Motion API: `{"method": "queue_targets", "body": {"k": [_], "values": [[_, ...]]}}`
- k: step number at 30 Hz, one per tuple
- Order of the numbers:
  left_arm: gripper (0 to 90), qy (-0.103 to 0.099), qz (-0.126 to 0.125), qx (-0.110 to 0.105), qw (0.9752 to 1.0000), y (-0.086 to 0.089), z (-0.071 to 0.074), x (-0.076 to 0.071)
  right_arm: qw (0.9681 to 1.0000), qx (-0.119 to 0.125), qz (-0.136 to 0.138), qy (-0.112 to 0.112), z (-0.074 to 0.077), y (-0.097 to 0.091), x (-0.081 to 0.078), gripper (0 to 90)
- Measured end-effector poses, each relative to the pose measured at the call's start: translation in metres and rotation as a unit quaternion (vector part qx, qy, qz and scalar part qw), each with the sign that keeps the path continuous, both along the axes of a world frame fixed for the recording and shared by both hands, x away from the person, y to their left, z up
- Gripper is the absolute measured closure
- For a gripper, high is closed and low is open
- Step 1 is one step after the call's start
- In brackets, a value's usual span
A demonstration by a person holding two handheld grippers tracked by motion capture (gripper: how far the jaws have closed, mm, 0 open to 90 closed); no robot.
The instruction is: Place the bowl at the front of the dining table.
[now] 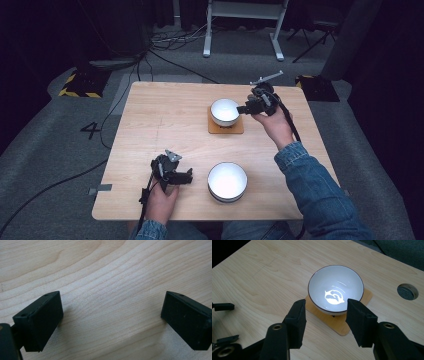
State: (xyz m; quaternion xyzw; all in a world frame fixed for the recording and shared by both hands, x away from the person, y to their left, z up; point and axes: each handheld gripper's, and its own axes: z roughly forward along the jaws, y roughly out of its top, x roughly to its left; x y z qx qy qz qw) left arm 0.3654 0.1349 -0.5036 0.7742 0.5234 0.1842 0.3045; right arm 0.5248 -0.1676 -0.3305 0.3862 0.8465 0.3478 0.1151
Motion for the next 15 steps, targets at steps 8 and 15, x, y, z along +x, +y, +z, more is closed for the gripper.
{"method": "queue_targets", "body": {"k": [8, 15], "values": [[4.2, 0.0, 0.0, 0.0, 1.0, 0.0, 0.0, 0.0, 0.9999, 0.005, 0.007, -0.008, 0.003, -0.011, -0.011, 48.6], [4.2, 0.0, -0.001, 0.0, 1.0, 0.0, 0.0, 0.0, 0.9997, 0.012, 0.009, -0.018, 0.007, -0.025, -0.028, 47.0]]}}
